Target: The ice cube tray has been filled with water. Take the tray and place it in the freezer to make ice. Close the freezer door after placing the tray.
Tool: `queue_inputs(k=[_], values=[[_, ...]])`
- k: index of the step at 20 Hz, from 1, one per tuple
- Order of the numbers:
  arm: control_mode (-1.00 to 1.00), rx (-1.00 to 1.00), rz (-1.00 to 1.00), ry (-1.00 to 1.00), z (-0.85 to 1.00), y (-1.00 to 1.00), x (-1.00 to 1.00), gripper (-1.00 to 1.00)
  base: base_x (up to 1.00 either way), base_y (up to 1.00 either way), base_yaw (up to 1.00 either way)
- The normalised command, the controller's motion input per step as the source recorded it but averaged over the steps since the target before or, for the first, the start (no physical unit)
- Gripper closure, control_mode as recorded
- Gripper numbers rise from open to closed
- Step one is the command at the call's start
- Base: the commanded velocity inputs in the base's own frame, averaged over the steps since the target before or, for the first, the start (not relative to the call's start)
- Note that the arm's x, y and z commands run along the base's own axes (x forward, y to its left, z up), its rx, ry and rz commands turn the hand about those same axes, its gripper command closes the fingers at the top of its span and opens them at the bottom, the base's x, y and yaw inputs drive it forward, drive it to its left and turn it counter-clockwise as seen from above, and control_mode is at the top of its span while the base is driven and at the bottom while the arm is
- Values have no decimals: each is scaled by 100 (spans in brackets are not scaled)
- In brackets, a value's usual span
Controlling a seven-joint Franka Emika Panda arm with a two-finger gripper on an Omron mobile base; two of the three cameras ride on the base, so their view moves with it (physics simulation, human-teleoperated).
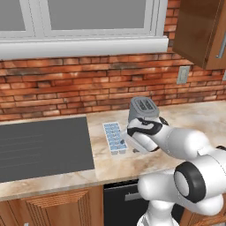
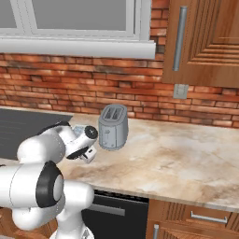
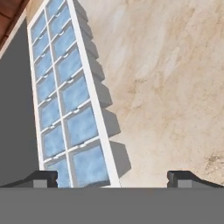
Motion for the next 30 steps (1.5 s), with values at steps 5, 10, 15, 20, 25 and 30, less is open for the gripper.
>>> queue_inputs(k=[5,10,15,20,25,30], values=[[-100,0,0,-10,-24,8,13,-100,0,0,0],[-100,0,0,-9,-26,12,15,-100,0,0,0],[-100,0,0,-5,-22,17,18,-100,0,0,0],[-100,0,0,-3,-22,25,16,-100,0,0,0],[-100,0,0,0,-26,35,6,-100,0,0,0],[-100,0,0,0,-31,37,3,-100,0,0,0]])
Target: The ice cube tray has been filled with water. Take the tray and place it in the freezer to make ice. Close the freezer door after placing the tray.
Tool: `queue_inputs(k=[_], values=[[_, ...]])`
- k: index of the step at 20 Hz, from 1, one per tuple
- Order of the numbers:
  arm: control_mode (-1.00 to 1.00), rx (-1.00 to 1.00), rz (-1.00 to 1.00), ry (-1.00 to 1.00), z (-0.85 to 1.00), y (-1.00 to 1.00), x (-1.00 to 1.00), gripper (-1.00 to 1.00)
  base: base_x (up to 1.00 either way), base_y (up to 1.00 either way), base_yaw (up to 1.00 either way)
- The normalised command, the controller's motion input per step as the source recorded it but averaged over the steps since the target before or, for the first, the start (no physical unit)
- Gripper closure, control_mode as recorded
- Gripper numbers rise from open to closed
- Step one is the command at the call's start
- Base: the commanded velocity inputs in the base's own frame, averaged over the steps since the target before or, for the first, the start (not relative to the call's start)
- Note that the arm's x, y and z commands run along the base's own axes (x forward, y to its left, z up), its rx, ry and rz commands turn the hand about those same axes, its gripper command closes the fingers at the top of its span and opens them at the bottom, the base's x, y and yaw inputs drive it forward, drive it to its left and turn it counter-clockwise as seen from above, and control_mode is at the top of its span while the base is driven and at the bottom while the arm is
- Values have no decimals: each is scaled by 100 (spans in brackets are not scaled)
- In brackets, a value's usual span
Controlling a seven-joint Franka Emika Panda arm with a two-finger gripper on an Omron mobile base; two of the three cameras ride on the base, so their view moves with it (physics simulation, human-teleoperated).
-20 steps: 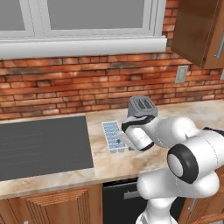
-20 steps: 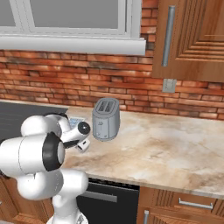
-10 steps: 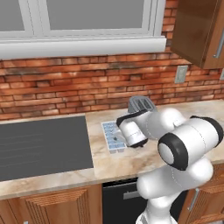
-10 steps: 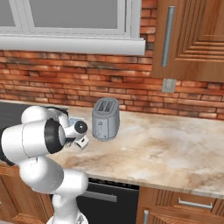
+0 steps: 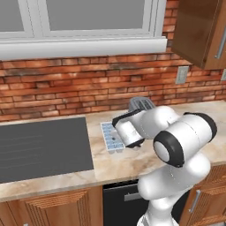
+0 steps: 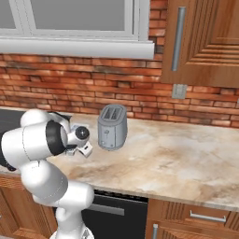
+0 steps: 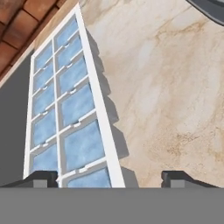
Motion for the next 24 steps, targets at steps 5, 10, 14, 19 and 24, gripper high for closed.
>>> queue_inputs(k=[5,10,14,19,24], values=[[-100,0,0,0,-32,33,0,-100,0,0,0],[-100,0,0,-2,-29,38,0,100,0,0,0],[-100,0,0,-7,-21,38,0,100,0,0,0],[-100,0,0,-7,-13,30,0,100,0,0,0],[-100,0,0,-1,-2,10,0,100,0,0,0]])
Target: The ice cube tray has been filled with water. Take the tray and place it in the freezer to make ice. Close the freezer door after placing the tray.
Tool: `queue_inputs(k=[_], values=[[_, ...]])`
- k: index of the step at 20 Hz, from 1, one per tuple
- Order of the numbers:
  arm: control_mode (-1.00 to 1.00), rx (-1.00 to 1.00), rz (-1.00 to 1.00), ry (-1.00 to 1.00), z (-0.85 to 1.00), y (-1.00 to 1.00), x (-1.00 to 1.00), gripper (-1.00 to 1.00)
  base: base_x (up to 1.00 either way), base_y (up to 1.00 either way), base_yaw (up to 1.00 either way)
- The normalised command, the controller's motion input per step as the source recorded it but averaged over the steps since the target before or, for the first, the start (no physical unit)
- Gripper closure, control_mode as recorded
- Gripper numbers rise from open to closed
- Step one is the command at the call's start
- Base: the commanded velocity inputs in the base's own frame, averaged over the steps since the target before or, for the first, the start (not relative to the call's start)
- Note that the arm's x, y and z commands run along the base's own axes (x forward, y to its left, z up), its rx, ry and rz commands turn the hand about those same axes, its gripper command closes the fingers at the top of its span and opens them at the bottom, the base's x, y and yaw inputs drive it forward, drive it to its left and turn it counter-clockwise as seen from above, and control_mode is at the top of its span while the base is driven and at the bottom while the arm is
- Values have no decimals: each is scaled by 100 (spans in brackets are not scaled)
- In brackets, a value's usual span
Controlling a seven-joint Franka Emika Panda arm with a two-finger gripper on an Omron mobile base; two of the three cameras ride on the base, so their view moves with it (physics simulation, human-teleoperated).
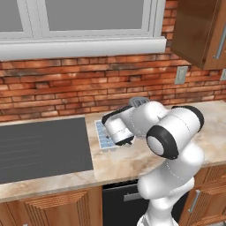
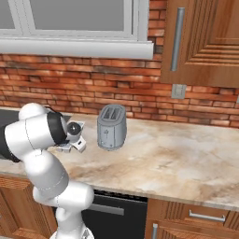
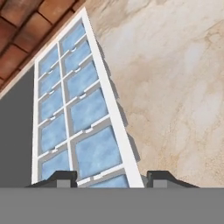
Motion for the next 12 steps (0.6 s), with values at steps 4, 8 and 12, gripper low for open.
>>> queue_inputs(k=[4,8,12], values=[[-100,0,0,0,0,0,0,100,0,0,0],[-100,0,0,0,23,0,-6,100,0,0,0],[-100,0,1,0,64,0,-16,100,0,0,0]])
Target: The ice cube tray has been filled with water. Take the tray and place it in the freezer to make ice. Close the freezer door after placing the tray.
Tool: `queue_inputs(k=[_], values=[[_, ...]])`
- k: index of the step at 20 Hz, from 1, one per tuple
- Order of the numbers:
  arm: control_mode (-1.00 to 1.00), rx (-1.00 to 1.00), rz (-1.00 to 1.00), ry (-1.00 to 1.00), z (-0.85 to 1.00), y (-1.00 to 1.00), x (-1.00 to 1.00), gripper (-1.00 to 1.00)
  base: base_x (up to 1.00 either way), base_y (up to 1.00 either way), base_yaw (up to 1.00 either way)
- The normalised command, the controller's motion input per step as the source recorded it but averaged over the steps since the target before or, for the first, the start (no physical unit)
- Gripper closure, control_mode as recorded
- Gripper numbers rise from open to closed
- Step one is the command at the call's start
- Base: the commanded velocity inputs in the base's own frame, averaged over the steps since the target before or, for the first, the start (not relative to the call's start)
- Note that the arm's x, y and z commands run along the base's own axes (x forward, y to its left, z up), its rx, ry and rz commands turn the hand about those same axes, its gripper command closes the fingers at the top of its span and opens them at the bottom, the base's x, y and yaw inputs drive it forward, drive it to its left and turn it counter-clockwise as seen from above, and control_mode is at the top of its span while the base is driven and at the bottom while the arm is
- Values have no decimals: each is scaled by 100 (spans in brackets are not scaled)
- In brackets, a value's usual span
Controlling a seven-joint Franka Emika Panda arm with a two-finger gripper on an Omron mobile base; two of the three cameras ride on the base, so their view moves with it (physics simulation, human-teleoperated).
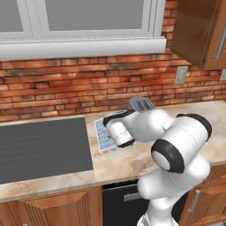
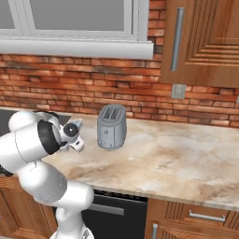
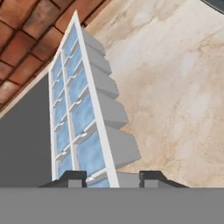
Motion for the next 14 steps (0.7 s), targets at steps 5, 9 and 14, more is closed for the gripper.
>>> queue_inputs(k=[5,9,14], values=[[-100,0,0,0,80,0,-21,100,0,0,0],[-100,0,1,0,79,-2,-16,100,0,0,0],[-100,0,1,7,80,-17,-14,100,0,0,0]])
